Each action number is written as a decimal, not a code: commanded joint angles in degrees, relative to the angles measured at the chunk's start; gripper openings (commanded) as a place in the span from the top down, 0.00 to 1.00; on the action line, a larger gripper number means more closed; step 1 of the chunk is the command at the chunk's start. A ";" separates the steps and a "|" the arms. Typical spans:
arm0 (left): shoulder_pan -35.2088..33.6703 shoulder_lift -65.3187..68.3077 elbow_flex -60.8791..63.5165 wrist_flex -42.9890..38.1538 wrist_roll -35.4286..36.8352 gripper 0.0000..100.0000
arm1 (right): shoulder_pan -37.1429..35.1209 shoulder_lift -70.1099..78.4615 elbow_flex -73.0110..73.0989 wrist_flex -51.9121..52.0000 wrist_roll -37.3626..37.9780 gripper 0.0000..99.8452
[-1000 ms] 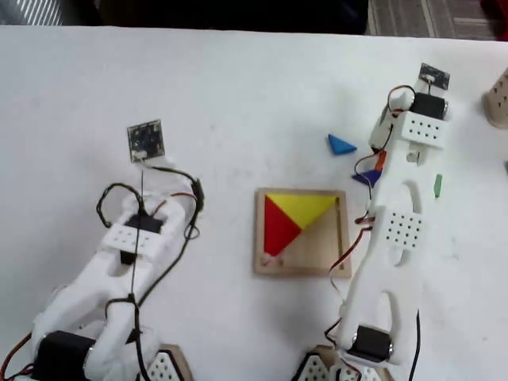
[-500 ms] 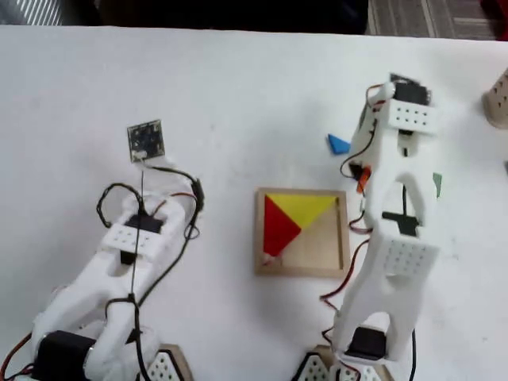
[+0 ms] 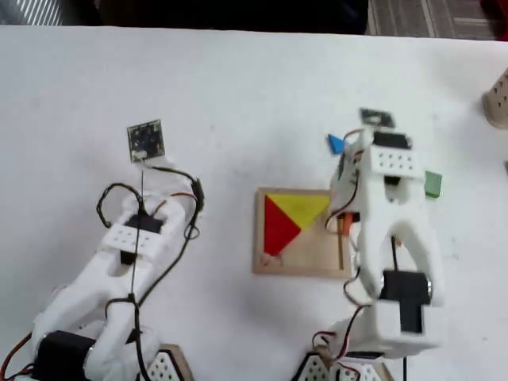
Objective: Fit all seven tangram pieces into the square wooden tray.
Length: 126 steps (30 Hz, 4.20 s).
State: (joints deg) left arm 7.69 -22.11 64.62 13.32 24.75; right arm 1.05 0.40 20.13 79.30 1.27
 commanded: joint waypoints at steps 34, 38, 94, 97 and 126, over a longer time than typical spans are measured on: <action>-0.40 -1.71 -1.93 -0.53 0.00 0.98 | -4.44 -9.45 8.44 -5.41 7.12 0.98; -0.40 -1.71 -1.93 -0.53 0.00 0.98 | -2.86 -7.78 8.26 -6.11 7.12 0.97; -0.40 -1.71 -1.93 -0.53 0.00 0.98 | -6.55 -11.74 14.95 -13.14 2.90 0.98; 0.40 -1.71 -1.76 -0.53 0.00 0.98 | -6.37 -11.74 15.82 -13.23 4.75 0.98; 5.67 -1.71 0.09 -0.53 -8.00 0.98 | -15.25 -11.74 24.62 -17.54 8.00 0.98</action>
State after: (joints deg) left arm 12.79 -22.11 65.32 13.32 17.27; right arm -12.75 -9.19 44.66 62.24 9.01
